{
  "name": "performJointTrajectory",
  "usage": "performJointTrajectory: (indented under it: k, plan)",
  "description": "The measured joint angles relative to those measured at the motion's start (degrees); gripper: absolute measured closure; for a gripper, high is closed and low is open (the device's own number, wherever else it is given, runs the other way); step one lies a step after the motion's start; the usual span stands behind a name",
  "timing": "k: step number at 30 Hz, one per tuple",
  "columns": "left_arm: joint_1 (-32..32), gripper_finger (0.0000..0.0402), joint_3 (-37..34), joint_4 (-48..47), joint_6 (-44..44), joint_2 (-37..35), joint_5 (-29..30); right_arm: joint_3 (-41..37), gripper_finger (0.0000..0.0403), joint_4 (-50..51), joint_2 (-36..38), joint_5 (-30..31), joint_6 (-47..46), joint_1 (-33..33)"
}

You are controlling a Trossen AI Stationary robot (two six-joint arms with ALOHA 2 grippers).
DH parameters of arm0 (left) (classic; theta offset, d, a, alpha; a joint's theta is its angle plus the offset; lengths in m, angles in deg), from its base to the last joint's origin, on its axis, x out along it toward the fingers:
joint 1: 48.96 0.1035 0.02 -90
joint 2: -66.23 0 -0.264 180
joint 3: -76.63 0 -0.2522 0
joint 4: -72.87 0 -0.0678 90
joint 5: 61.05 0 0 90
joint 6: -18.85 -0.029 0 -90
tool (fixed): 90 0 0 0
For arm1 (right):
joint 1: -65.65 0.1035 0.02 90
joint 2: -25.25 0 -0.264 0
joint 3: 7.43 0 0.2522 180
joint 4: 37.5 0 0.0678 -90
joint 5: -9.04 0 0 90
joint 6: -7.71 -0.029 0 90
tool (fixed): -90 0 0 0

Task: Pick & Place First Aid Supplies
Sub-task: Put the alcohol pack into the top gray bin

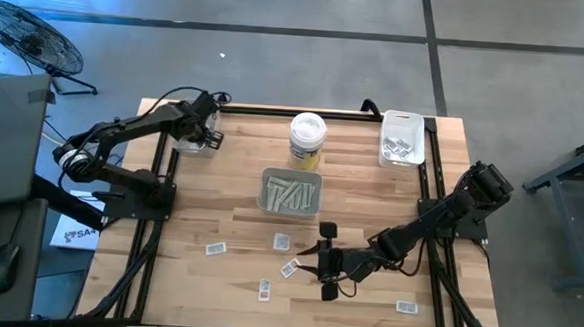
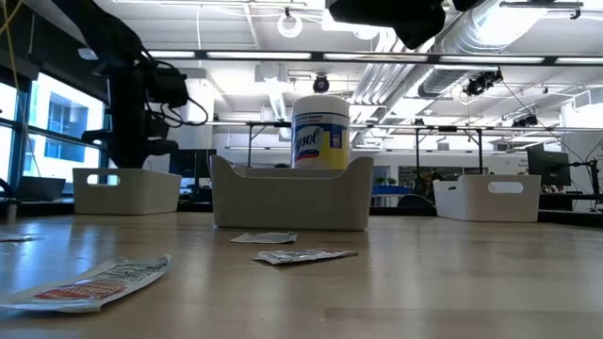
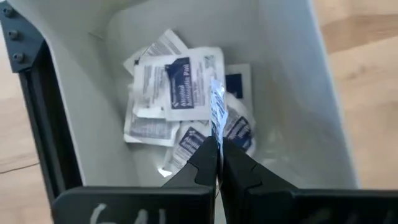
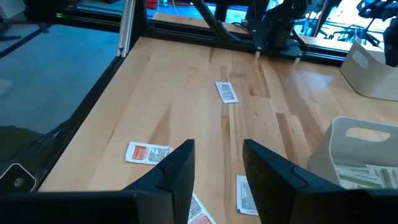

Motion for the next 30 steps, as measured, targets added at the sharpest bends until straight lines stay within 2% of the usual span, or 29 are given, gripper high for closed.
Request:
performJointTrajectory:
  k: [9, 16, 23, 30]
  plan:
    - [2.0, 0.0401, 3.7, -2.88, 1.59, 4.15, -1.86, 0.0, 0.0273, 0.09, 0.0, 0.24, 4.92, -0.28]
    - [1.87, 0.0401, 4.98, -2.76, 1.59, 9.74, 0.36, 0.0, 0.0273, 0.31, 0.13, 0.1, 10.34, -2.85]
    - [1.85, 0.0401, 4.98, -2.32, 1.46, 10.65, 0.64, 0.0, 0.0273, 0.35, 0.15, 0.07, 8.49, -5.91]
    - [1.85, 0.0393, 4.98, -2.35, 0.21, 10.65, 0.21, 0.0, 0.0272, 0.61, 0.2, -0.25, 7.21, -6.21]
